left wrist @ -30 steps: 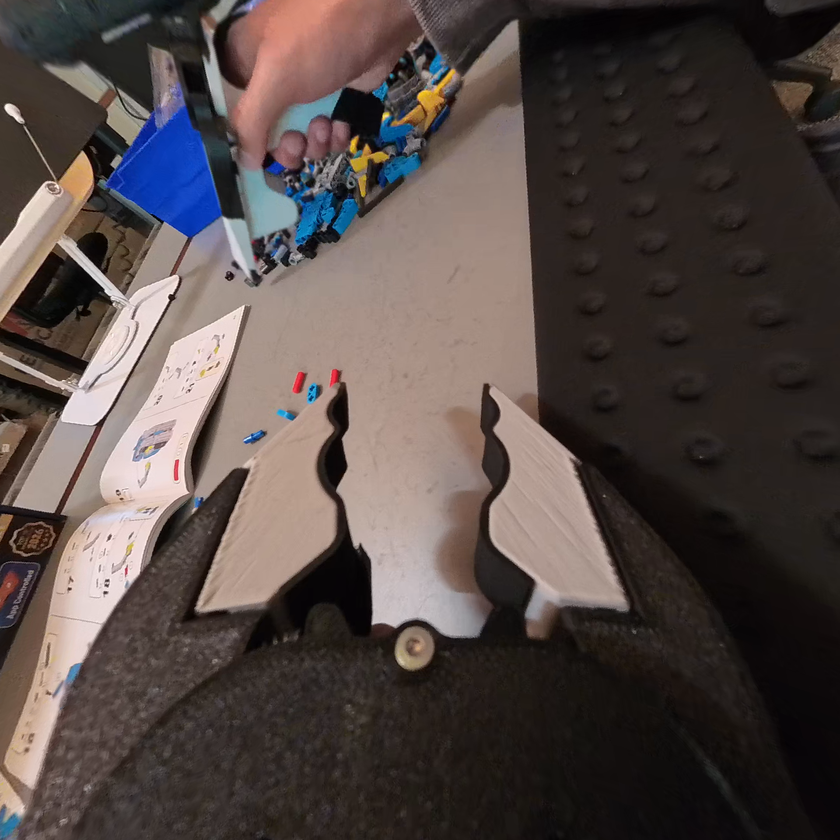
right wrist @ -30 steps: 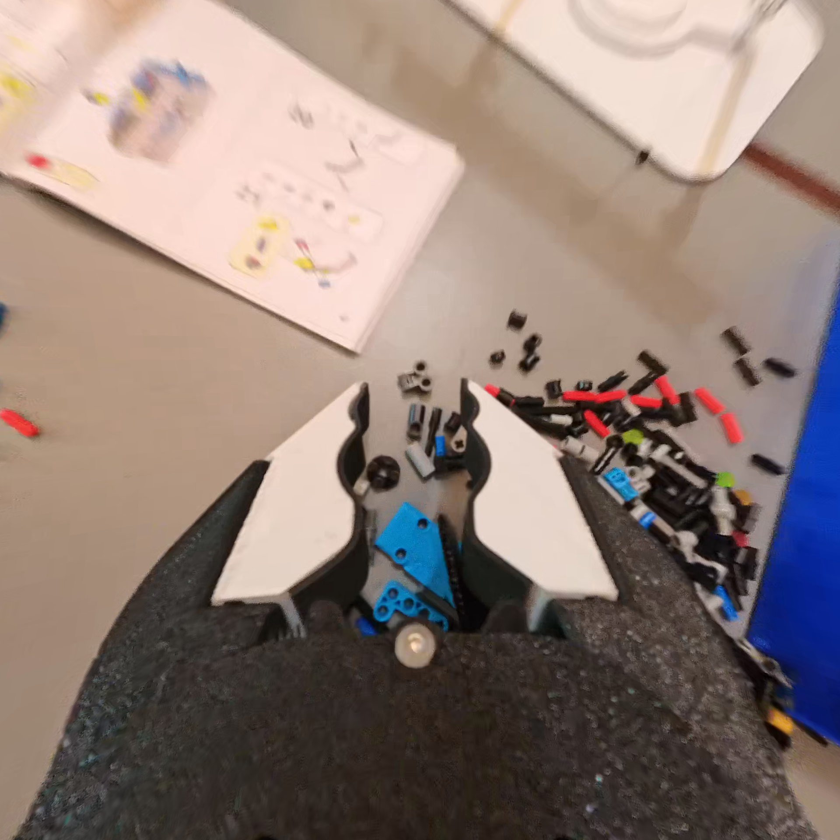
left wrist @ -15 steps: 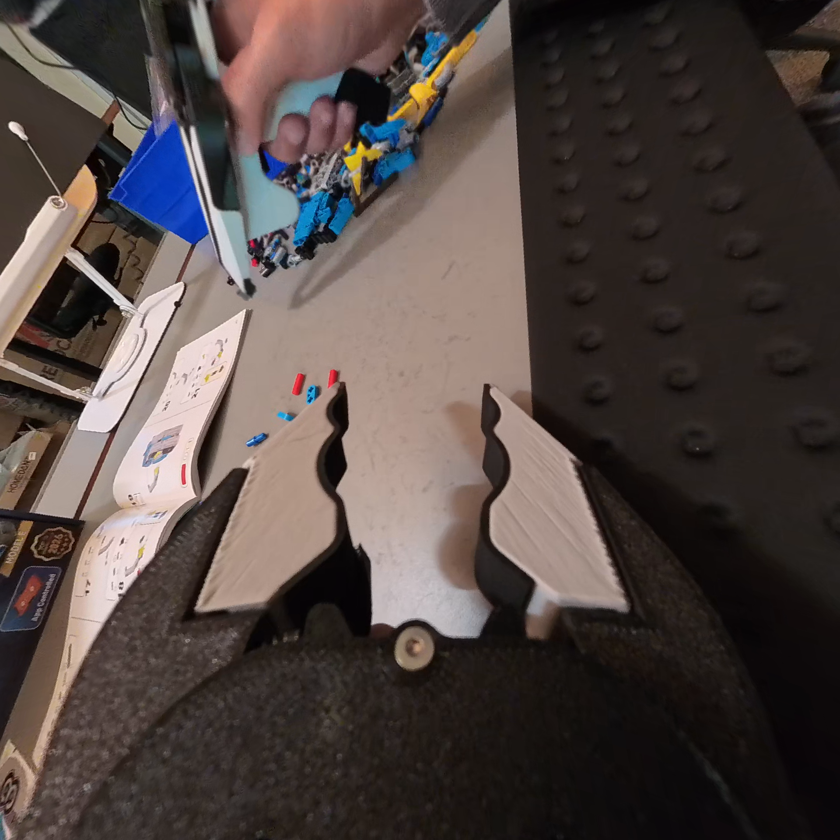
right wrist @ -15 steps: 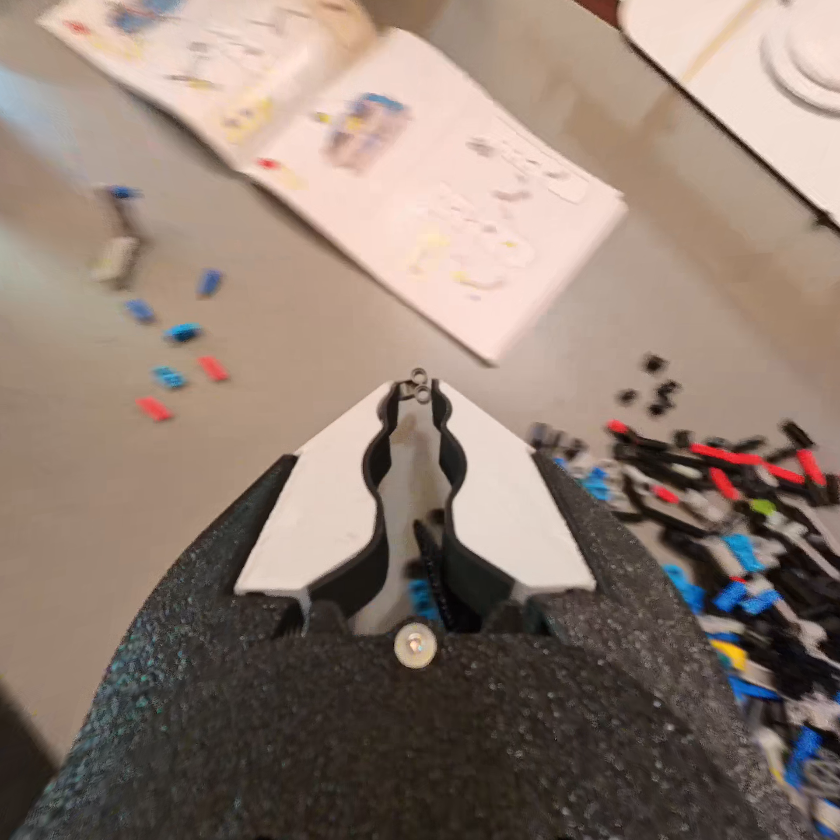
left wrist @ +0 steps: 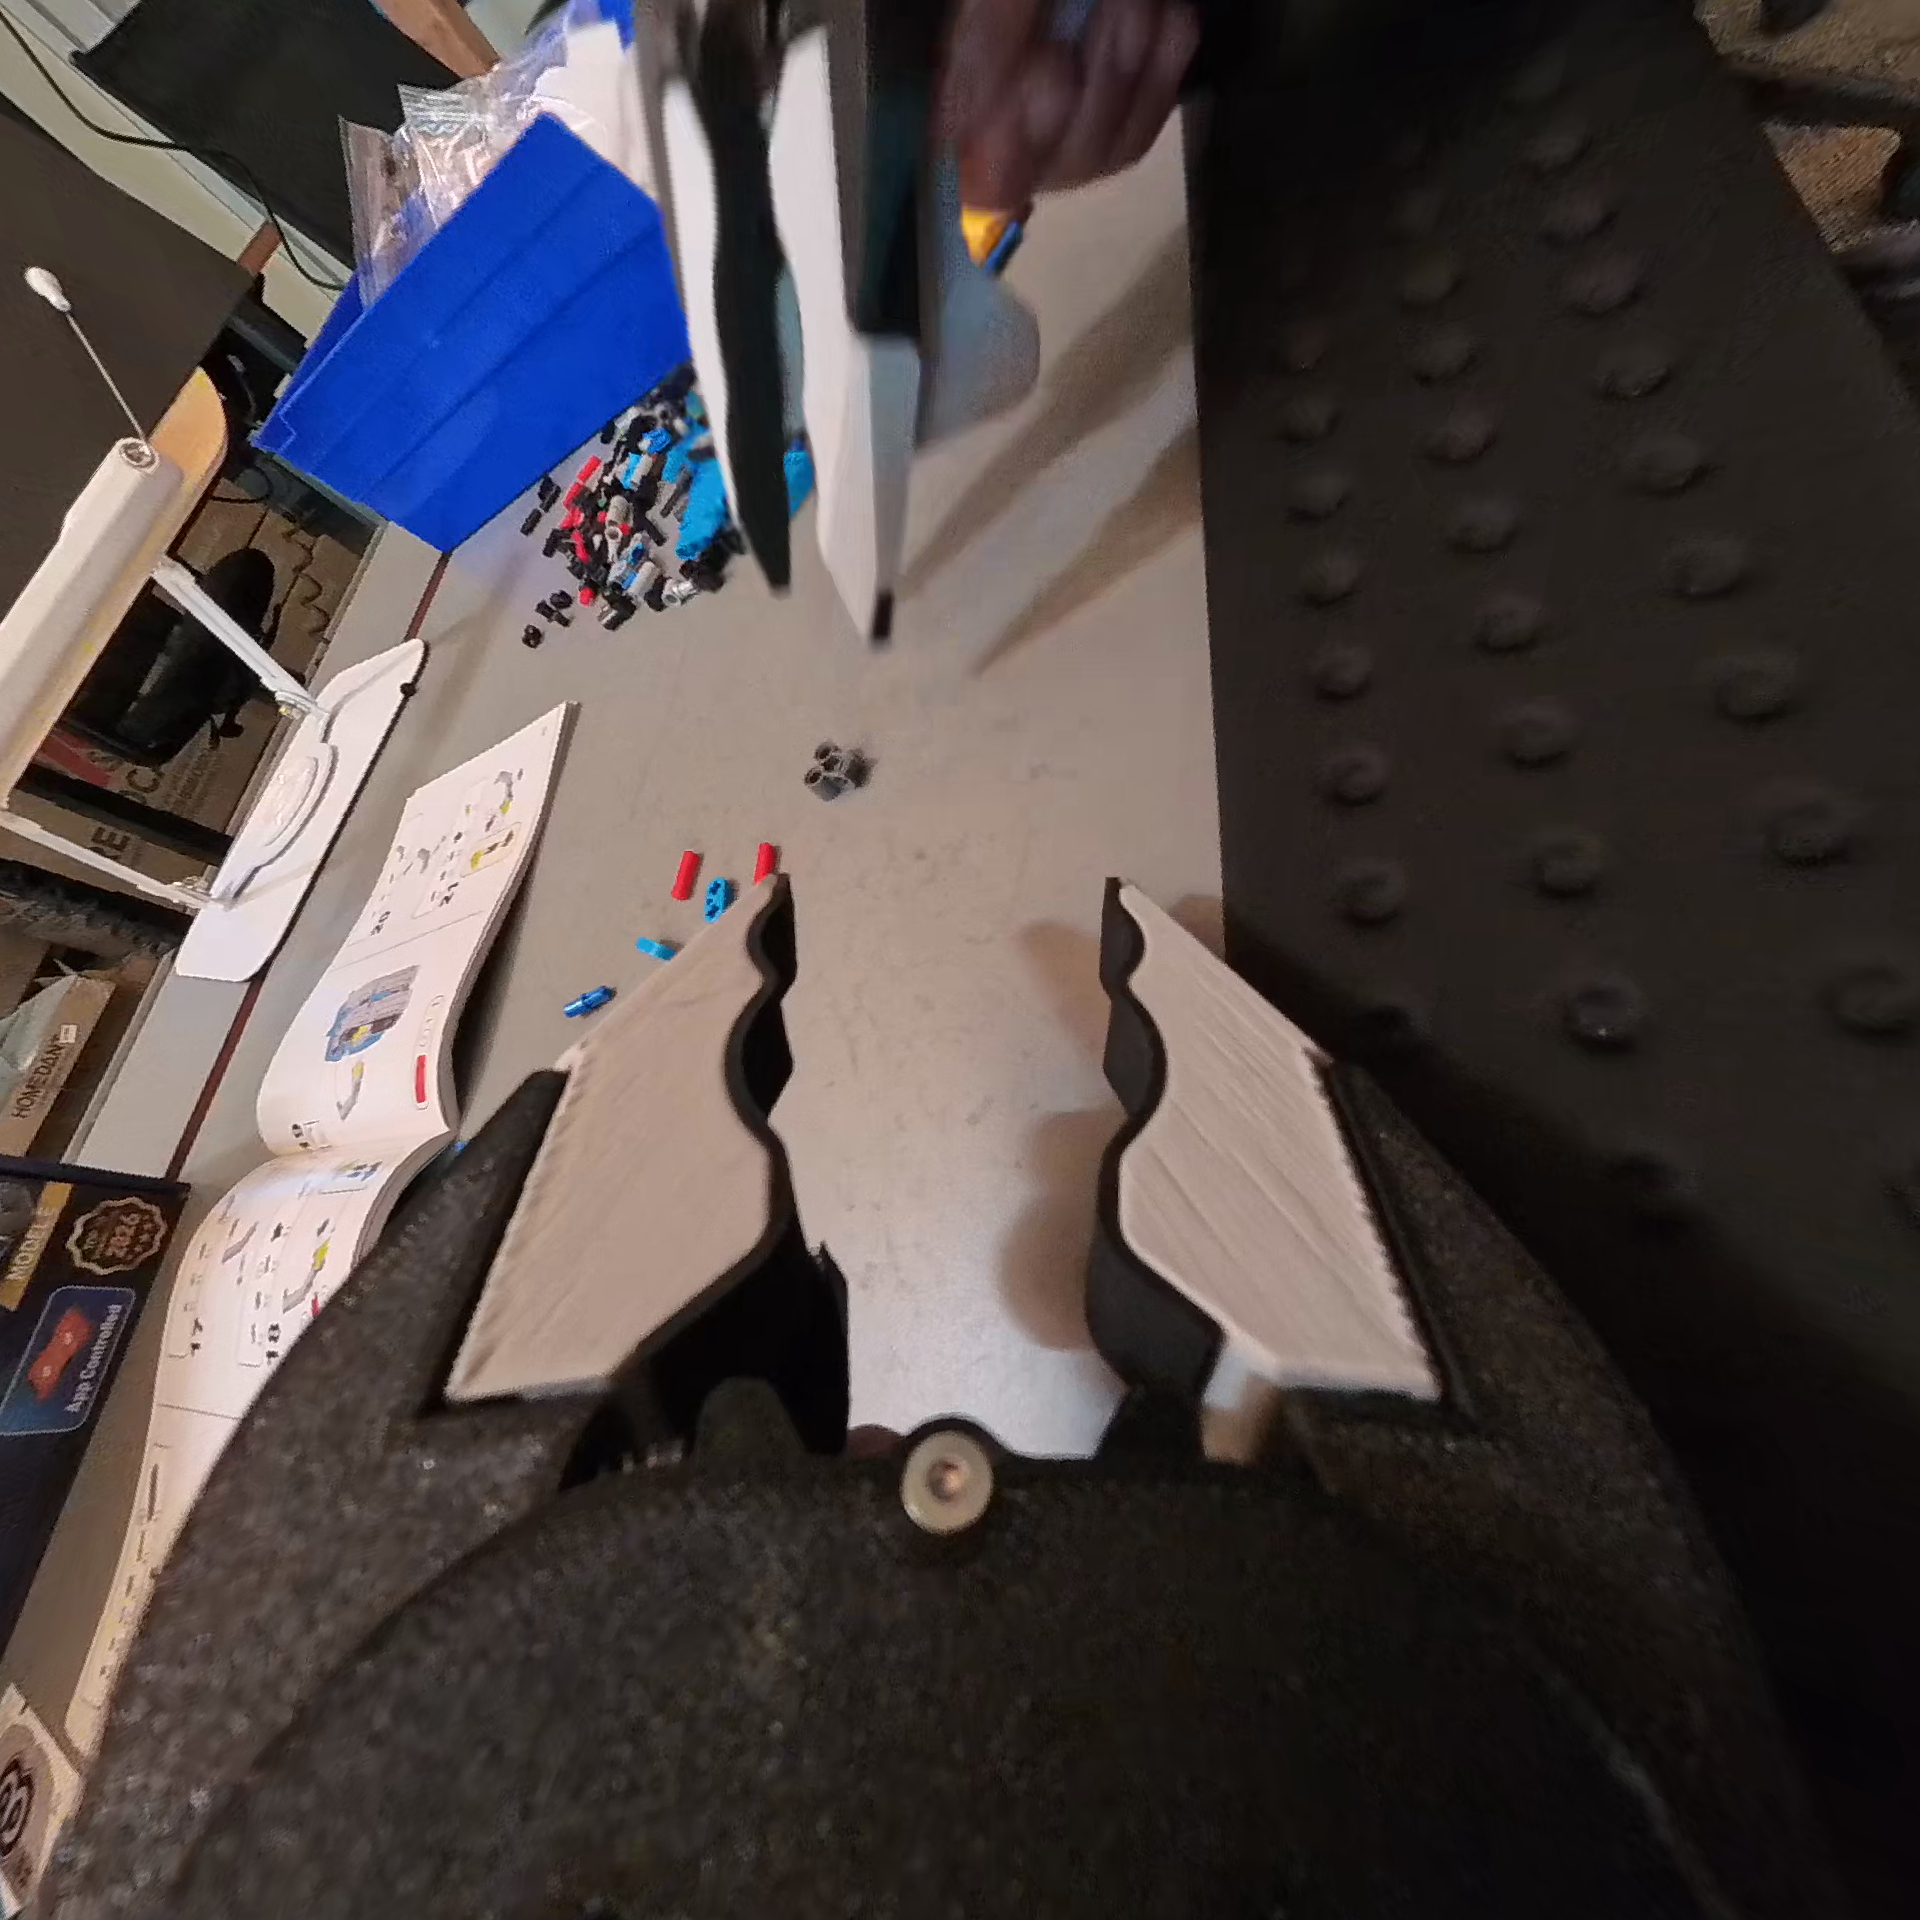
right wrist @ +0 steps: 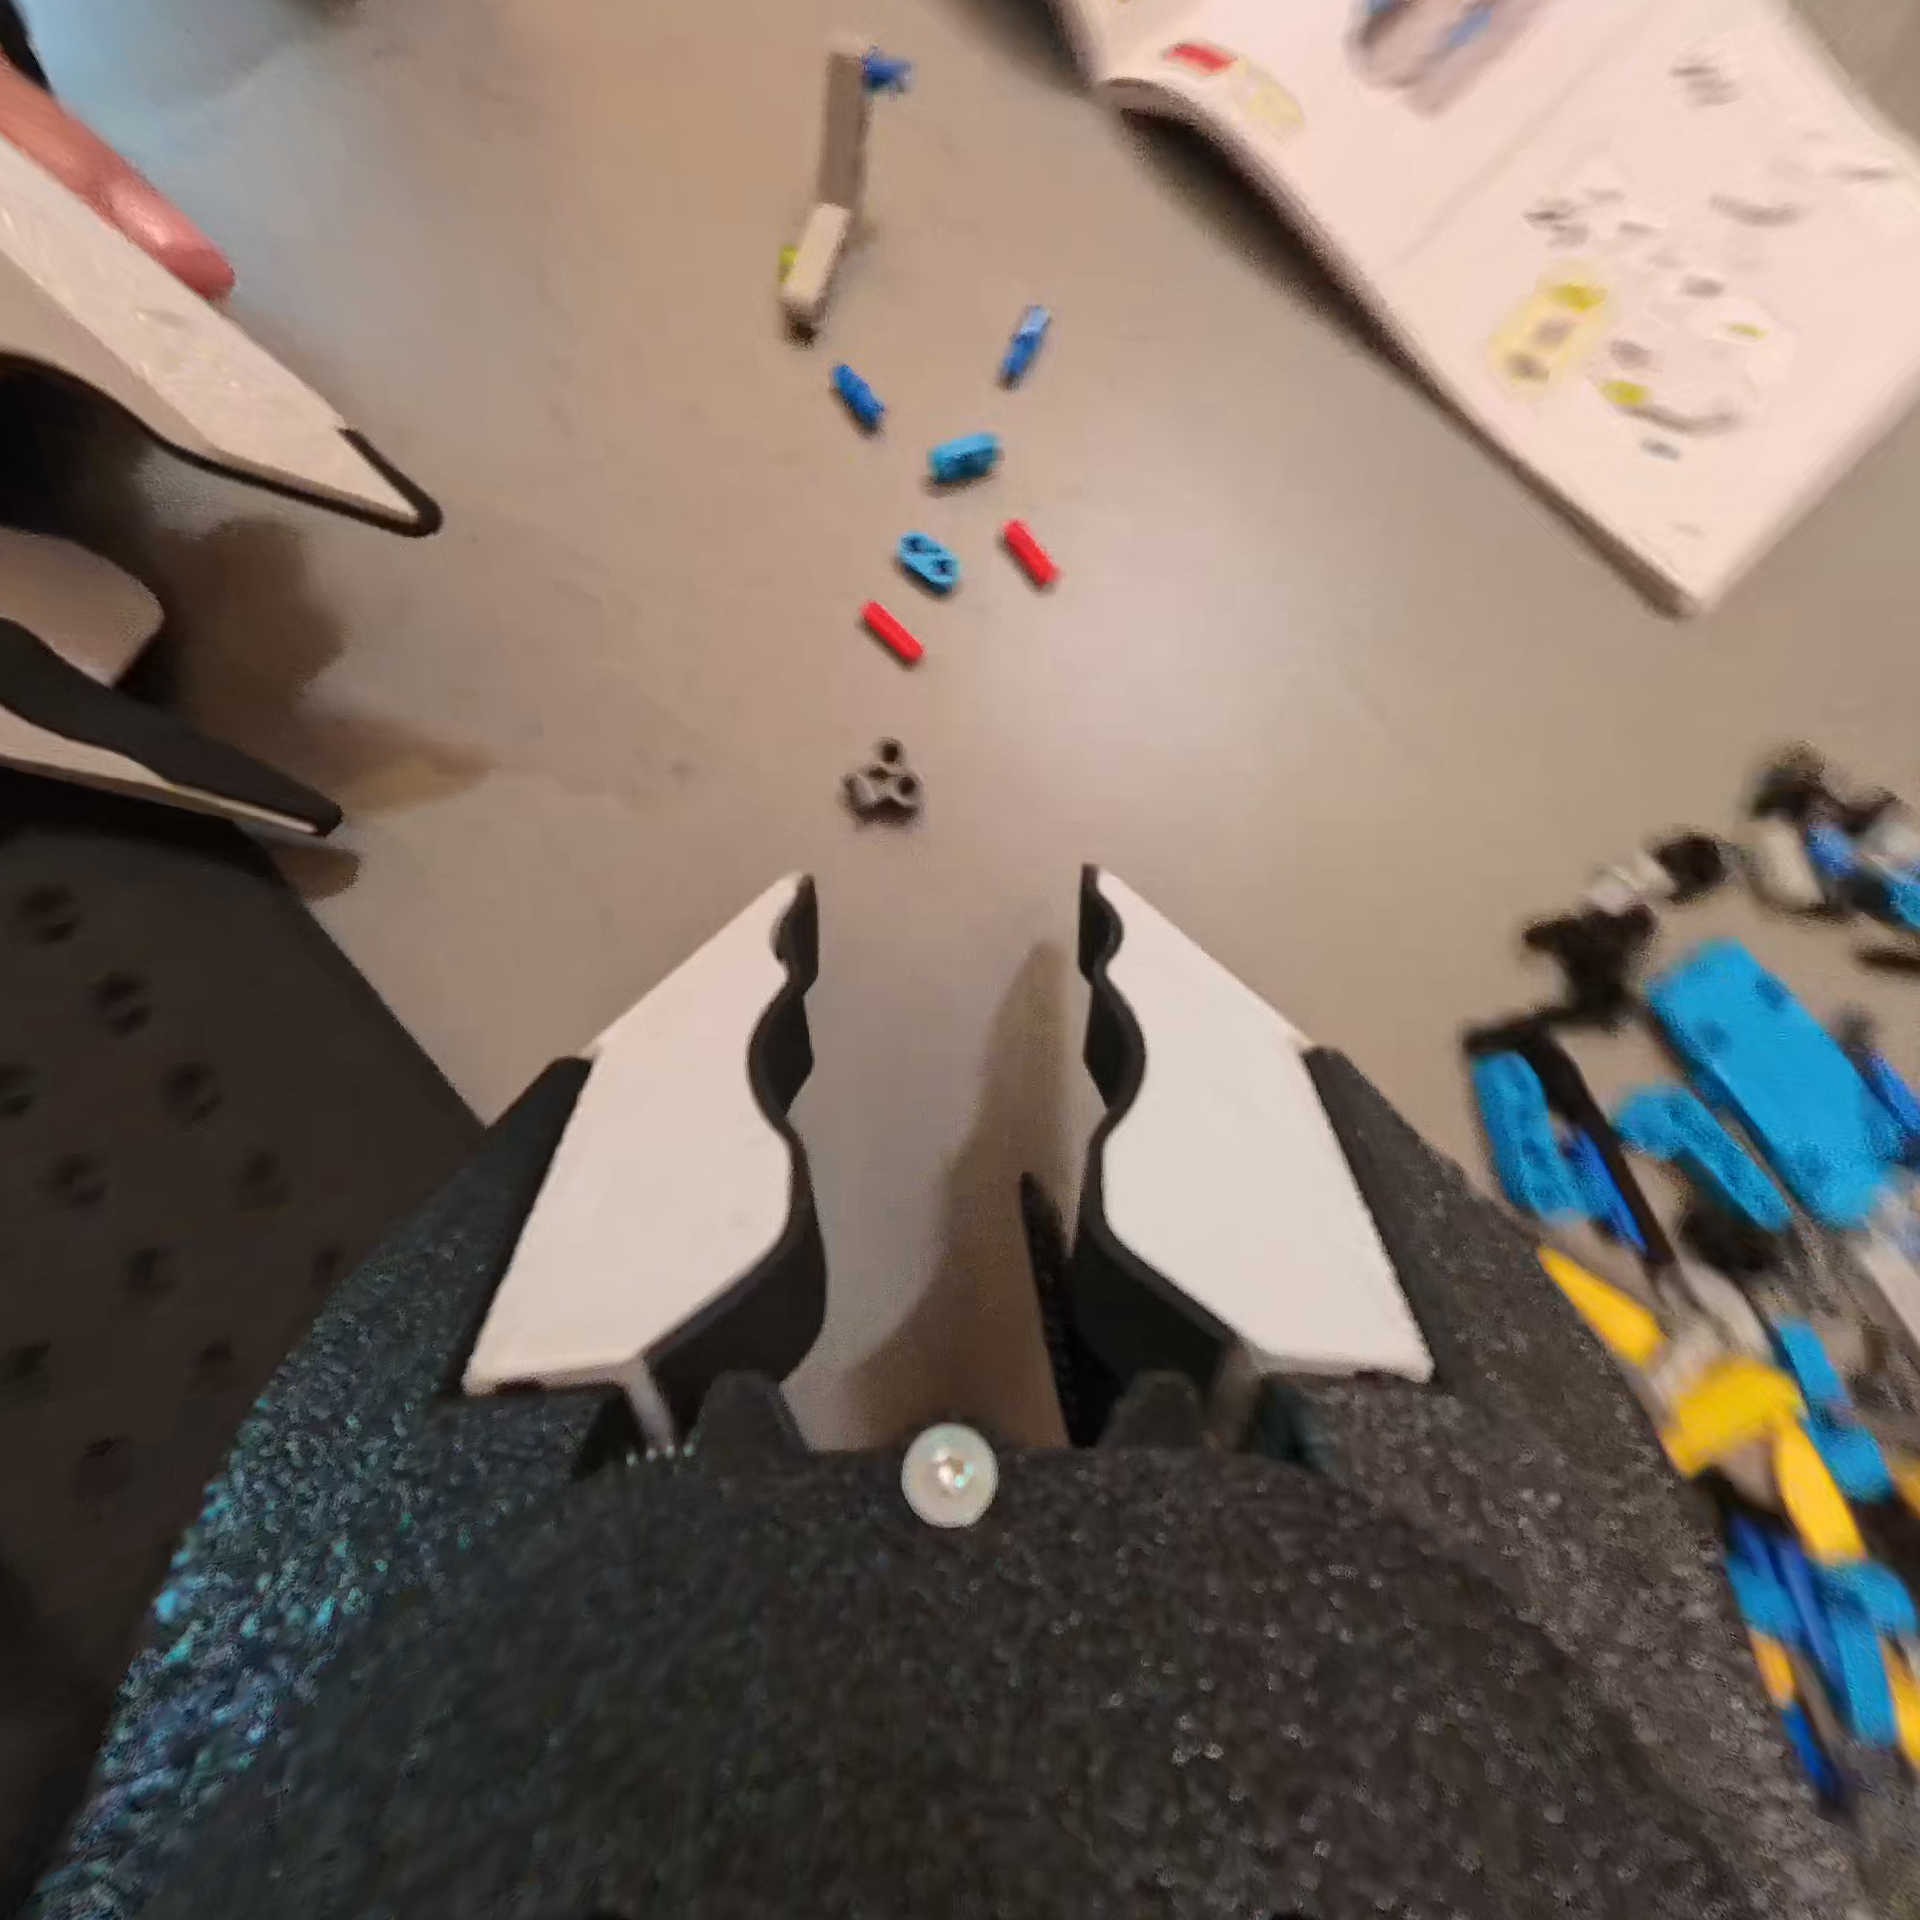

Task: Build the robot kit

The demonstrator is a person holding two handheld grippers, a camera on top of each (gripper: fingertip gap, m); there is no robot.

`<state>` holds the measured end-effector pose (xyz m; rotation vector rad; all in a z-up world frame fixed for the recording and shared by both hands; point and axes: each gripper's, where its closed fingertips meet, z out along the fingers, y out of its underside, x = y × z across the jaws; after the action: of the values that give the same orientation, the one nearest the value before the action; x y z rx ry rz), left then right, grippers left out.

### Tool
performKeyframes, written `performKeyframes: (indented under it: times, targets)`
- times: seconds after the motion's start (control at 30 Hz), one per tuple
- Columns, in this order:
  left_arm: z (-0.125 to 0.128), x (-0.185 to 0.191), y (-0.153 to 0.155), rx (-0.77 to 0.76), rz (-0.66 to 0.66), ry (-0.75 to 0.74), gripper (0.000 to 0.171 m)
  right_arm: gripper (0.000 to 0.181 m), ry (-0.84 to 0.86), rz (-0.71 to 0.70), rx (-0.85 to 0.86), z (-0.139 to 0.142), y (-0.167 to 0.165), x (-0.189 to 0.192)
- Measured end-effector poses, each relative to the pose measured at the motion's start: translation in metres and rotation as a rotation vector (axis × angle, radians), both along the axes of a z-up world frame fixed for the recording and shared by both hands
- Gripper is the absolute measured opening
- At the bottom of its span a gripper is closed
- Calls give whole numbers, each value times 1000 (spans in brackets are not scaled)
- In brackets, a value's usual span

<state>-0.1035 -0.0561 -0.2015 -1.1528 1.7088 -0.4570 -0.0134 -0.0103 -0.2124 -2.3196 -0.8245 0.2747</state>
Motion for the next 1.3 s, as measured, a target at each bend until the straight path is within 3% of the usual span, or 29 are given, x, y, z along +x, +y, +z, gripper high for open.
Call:
performKeyframes:
  times: [0.1,0.2,0.27,0.33,0.43,0.57,0.67,0.87,0.97,1.3]
  targets:
    - [1,0,0,-6,-1,-2,59,47,21,-286,104,21,-7,69]
    - [1,0,0,-7,-3,-2,59,51,-9,-619,163,7,-27,155]
    - [1,0,0,-6,-3,-2,59,44,71,-750,177,12,-34,177]
    - [0,0,0,-1,-3,0,59,37,169,-771,273,30,-30,183]
    - [0,0,0,10,-3,6,59,34,258,-718,238,32,-12,171]
    - [-1,0,0,28,-2,12,59,33,27,-668,139,3,16,172]
    - [-1,0,0,36,0,8,61,27,83,-646,148,6,29,165]
    - [0,-1,1,31,-2,8,61,17,32,-588,143,1,25,154]
    - [0,-1,1,26,-1,5,61,23,-10,-602,64,-14,22,157]
    - [2,-1,2,15,-3,1,61,21,3,-601,47,-17,21,157]
